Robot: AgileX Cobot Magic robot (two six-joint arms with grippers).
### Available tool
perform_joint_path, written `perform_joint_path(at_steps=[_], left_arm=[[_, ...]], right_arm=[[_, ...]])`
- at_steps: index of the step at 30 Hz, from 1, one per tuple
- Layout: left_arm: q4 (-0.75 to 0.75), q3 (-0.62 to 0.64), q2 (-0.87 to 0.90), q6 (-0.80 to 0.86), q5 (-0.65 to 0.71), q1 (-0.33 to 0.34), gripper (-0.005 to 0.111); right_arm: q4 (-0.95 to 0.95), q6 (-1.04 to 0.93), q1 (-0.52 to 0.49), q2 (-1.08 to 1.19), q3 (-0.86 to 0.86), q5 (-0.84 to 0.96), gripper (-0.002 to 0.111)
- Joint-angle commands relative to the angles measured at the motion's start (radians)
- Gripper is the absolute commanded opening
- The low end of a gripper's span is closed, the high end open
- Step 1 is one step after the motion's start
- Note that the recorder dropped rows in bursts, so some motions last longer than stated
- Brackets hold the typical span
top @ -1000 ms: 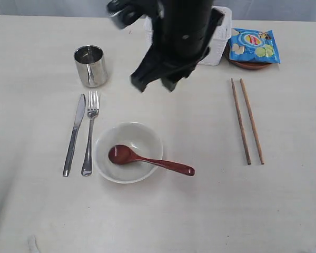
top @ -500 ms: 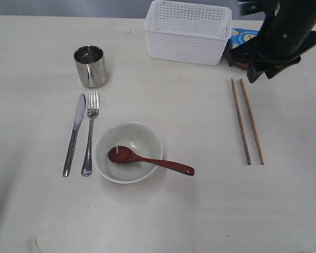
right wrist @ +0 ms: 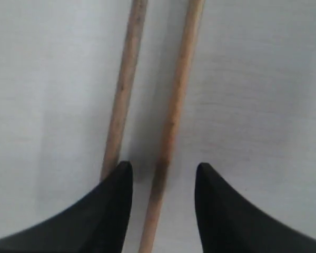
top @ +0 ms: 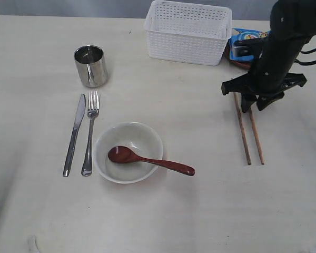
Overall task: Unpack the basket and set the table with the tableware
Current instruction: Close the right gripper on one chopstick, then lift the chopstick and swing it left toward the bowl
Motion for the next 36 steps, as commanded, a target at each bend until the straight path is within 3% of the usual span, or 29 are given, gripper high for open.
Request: perform_joint_path(at_steps=[1,4,6,8,24,31,36], left_arm=[[0.004,0.003,-0.003,-0.003,-0.002,-0.008,0.0],[0.004,0.003,-0.003,-0.003,-0.002,-0.008,0.0],[0.004,0.003,-0.003,-0.003,-0.002,-0.008,0.0],[0.004,0.003,-0.003,-0.003,-0.002,-0.008,0.0],[0.004,0.003,-0.003,-0.001,-0.002,-0.008,0.0],[0.004,0.003,-0.003,-0.001,-0.002,-0.008,0.0],[0.004,0.003,-0.003,-0.001,-0.002,-0.008,0.0]], right_arm=[[0.021,0.015,-0.046,0.039,0.0,-0.044,0.038],[0.051,0.001,-0.069,0.073,0.0,-0.045,0.033],[0.075,-0.028,-0.079,0.096,0.0,-0.047,0.021],[0.09,-0.064,-0.079,0.111,0.0,-0.054,0.001],[0.161,-0.103,-0.079,-0.076,-0.07,0.012,-0.001],[0.393,-0.234,-0.052,-0.262,-0.07,0.086,-0.001],[0.58,-0.341,0.061,-0.329,-0.07,0.128,-0.001]])
